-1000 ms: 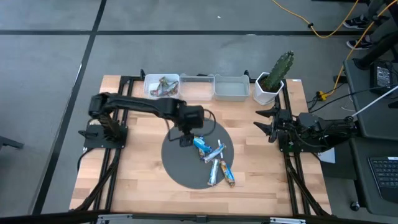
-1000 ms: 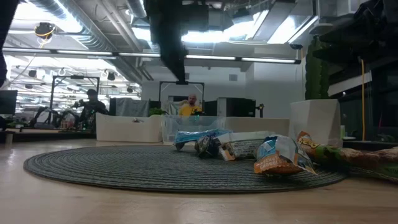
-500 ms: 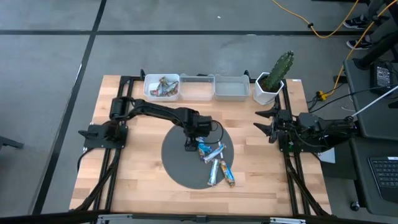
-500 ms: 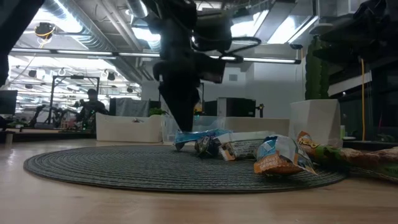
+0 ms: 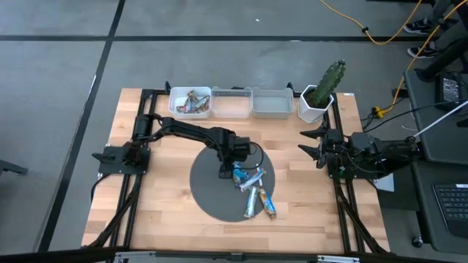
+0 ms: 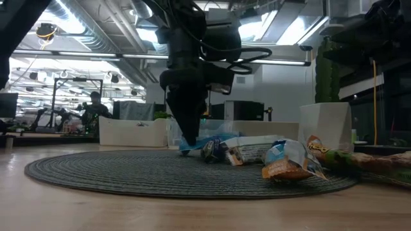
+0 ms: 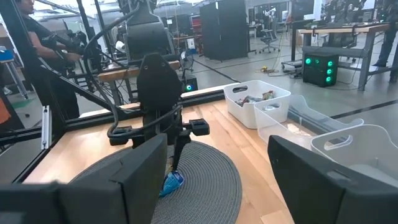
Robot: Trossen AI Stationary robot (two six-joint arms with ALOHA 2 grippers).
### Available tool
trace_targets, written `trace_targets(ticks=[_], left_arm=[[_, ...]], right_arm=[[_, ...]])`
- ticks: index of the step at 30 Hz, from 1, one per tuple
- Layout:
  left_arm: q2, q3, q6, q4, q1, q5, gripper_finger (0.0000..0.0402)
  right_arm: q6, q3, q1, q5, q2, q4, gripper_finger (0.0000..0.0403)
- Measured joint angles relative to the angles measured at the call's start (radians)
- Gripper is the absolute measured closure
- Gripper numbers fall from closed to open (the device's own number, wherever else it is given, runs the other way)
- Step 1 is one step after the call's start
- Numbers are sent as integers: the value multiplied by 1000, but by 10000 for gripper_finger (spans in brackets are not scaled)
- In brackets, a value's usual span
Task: Pick and place Granola Bars by type
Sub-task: Put the blue granola bar into the transparent bin
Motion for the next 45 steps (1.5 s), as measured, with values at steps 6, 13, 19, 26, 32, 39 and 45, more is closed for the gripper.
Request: trace_targets(ticks=[6,13,19,26,32,39,45], left_arm=[[7,1,-59,-5,0,19,296],[-38,65,-109,-92,3,32,367],[-98,260,-118,-271,5,28,374],[-222,568,-126,-377,33,-104,370],[-360,655,-126,-358,54,-222,369],[-440,654,-128,-356,127,-357,369],[-417,653,-41,-280,362,-235,372]], right_arm=[[-1,0,0,0,0,0,123],[-1,0,0,0,0,0,123],[-1,0,0,1,0,-5,123],[-1,0,0,1,0,-7,123],[-1,0,0,1,0,-8,123],[-5,0,0,2,0,-7,123],[-5,0,0,2,0,-7,123]])
